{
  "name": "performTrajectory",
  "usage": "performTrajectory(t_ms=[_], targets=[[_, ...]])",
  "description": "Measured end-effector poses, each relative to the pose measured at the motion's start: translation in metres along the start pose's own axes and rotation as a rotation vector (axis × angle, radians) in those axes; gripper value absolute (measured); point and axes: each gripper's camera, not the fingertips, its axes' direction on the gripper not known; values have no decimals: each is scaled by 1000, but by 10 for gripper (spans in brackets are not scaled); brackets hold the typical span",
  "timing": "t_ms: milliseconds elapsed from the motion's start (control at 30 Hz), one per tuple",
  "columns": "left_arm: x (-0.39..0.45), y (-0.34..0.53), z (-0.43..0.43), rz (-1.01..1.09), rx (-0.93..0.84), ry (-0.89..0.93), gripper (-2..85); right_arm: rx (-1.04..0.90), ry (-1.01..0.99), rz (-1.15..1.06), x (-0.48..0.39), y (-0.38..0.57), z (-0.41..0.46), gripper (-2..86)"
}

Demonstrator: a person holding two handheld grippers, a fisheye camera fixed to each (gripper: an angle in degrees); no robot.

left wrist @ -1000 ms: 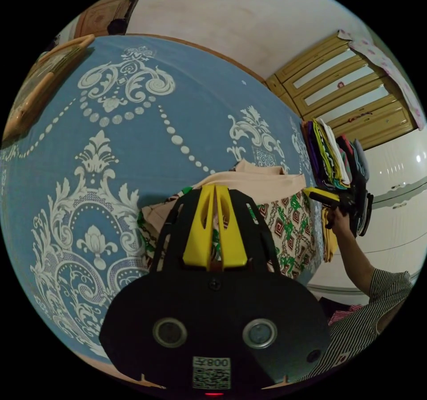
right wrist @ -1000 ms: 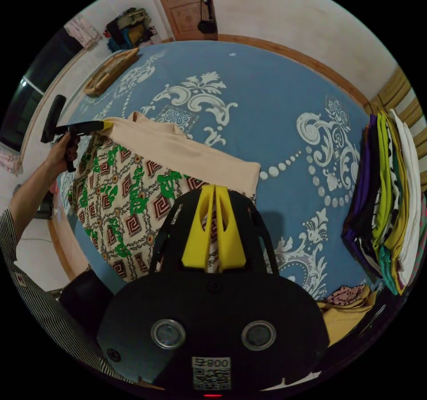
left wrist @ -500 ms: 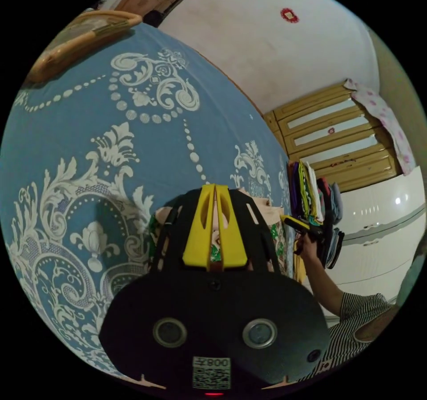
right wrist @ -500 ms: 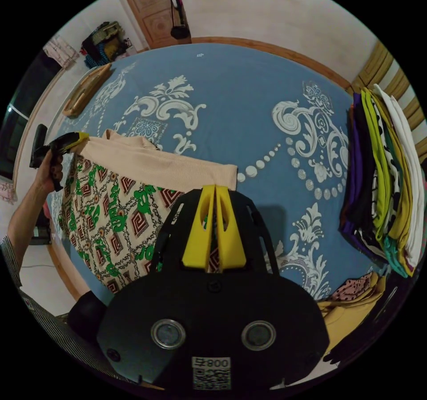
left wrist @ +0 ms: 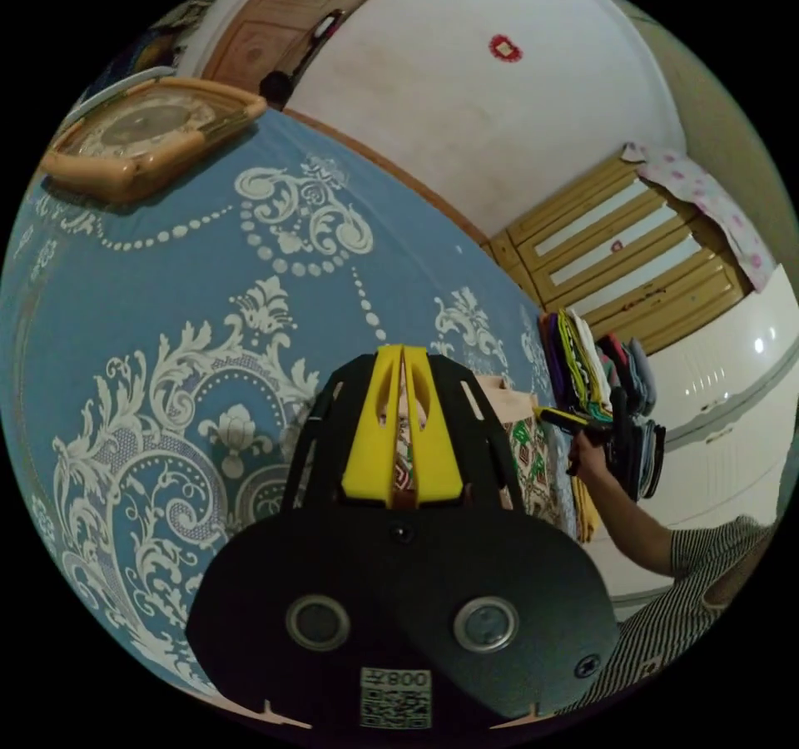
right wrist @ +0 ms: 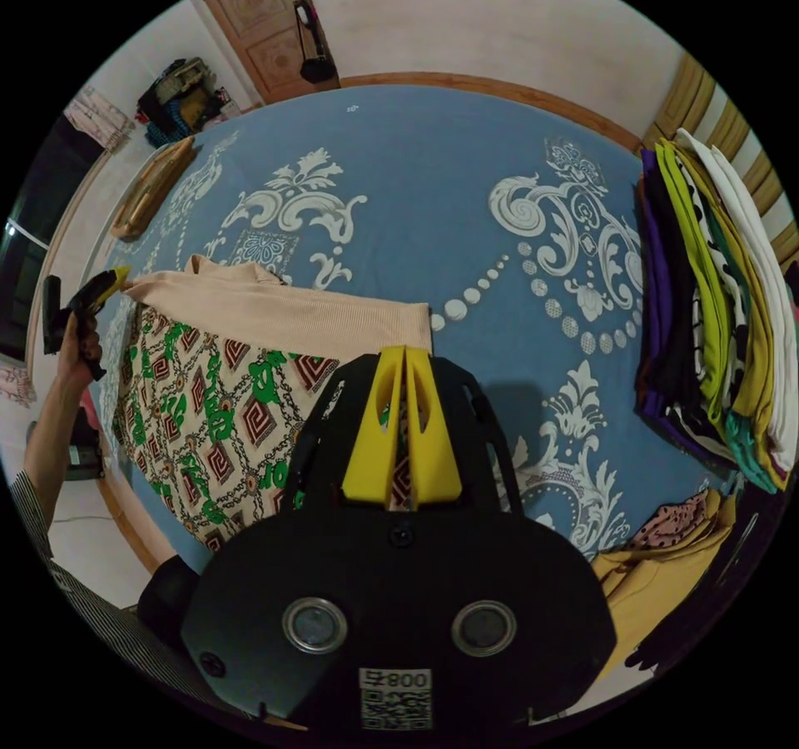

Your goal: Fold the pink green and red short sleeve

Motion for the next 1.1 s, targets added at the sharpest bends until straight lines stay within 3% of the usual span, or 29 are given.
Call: performTrajectory(t_ms=[133,367,700,933,1100], targets=[[19,22,-12,120,-103,-62,3,15,2,6,10,21,-3,1],[-1,29,-22,12,-180,-195,3,9,-3,14,28,52,-9,1],[-3,70,-98,-68,-133,-56,3,34,-60,102,66,114,-26,1],[8,178,-184,-65,-170,-6,8,119,-153,204,104,205,-73,2],[9,258,-224,-149,-202,24,24,69,-253,178,100,291,-91,4]])
